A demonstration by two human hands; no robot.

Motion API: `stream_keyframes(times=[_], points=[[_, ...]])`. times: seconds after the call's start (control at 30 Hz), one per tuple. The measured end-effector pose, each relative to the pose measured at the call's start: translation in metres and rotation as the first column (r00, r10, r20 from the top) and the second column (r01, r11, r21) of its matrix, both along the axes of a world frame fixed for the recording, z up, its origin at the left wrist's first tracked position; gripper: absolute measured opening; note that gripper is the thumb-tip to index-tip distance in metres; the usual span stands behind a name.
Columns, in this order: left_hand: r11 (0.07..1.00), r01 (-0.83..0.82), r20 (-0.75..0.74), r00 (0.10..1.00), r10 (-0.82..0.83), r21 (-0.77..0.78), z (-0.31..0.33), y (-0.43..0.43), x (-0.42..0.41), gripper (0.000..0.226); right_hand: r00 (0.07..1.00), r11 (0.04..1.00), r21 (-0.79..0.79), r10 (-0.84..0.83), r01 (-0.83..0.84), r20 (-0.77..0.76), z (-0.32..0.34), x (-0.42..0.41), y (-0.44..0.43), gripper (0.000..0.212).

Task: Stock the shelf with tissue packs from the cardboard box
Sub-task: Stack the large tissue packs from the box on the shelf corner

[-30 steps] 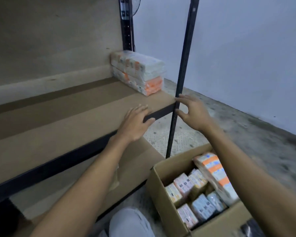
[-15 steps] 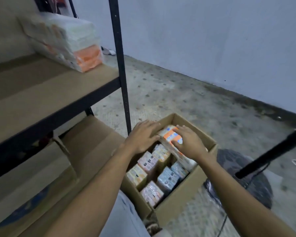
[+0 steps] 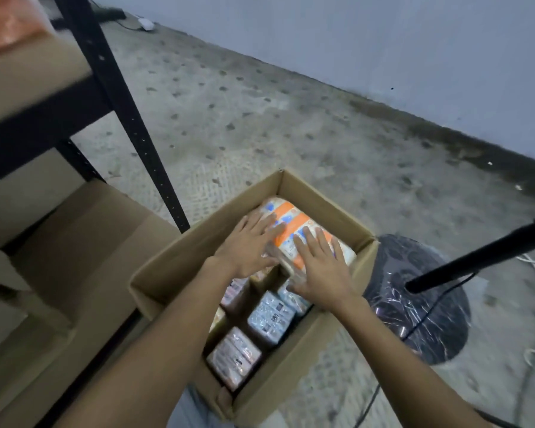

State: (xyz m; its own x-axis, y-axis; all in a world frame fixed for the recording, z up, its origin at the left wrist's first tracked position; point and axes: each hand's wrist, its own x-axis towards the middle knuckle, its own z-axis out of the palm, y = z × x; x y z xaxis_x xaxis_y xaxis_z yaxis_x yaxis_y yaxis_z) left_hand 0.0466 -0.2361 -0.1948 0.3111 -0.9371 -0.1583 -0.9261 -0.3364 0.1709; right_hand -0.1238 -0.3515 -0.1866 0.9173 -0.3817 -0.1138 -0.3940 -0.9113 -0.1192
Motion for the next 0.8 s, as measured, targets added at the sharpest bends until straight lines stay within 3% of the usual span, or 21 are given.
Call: stream_keyframes(times=[0.17, 0.4, 0.63, 0.8], points=[[0.998, 0.051, 0.005, 0.999, -0.05, -0.037, -0.021, -0.019, 0.003, 0.09, 1.0, 1.0, -0.023, 0.002, -0.003, -0.028, -0.004, 0.005, -0.013, 0.108], [0.982, 0.149, 0.005, 0.989, -0.149, -0.119, -0.028, -0.033, 0.012, 0.079, 0.997, 0.999, 0.031, -0.011, 0.009, 0.07, -0.006, 0.007, -0.025, 0.073], [0.962, 0.139, -0.019, 0.989, -0.147, -0.235, -0.019, -0.032, 0.012, 0.065, 0.978, 0.991, 0.135, -0.014, -0.015, 0.209, 0.006, 0.0, -0.034, 0.065], [0.949, 0.063, -0.078, 0.993, -0.091, -0.309, 0.001, -0.017, 0.007, 0.066, 0.961, 0.98, 0.189, 0.009, -0.063, 0.275, 0.03, -0.002, -0.032, 0.058]])
